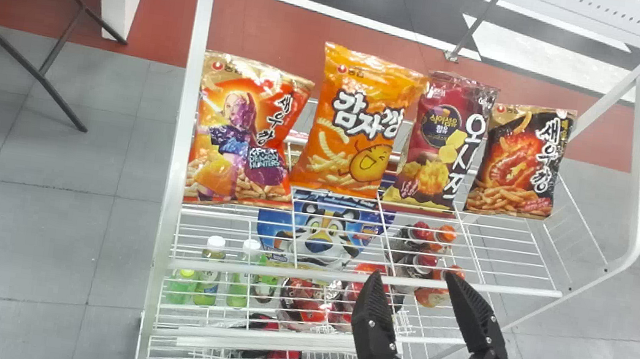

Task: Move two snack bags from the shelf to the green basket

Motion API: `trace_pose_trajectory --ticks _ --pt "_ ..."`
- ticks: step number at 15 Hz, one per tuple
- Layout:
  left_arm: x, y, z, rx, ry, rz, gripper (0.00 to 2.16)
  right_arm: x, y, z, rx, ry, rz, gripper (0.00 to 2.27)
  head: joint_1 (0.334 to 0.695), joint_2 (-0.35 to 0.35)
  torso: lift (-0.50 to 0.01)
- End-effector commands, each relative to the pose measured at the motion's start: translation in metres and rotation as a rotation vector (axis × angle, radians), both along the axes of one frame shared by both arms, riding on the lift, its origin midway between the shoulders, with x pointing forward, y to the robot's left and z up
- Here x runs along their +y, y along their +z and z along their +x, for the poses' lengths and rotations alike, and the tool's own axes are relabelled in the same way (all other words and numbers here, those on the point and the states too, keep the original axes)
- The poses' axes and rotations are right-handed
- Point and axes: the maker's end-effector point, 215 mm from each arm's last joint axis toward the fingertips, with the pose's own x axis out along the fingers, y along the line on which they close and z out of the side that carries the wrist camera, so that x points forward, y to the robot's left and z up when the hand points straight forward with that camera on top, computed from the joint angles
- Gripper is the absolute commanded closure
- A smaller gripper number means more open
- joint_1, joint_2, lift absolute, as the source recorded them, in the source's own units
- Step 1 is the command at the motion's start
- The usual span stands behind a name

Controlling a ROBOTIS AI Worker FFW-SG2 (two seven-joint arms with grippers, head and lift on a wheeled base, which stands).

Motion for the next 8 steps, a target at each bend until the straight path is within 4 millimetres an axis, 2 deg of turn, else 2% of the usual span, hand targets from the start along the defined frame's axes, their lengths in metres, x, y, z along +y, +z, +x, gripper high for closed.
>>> trace_pose_trajectory --ticks 1,8 --pt "0.0 0.0 0.0002 -0.001 0.0 0.001 2.15 0.0005 -0.0002 0.0006 0.005 0.002 0.0 0.11 0.695 -0.35 -0.016" --pt "0.0014 0.0009 0.0011 -0.006 0.0 0.002 2.15 0.0019 -0.0037 0.0034 0.02 0.007 0.004 0.11 0.695 -0.35 -0.016"
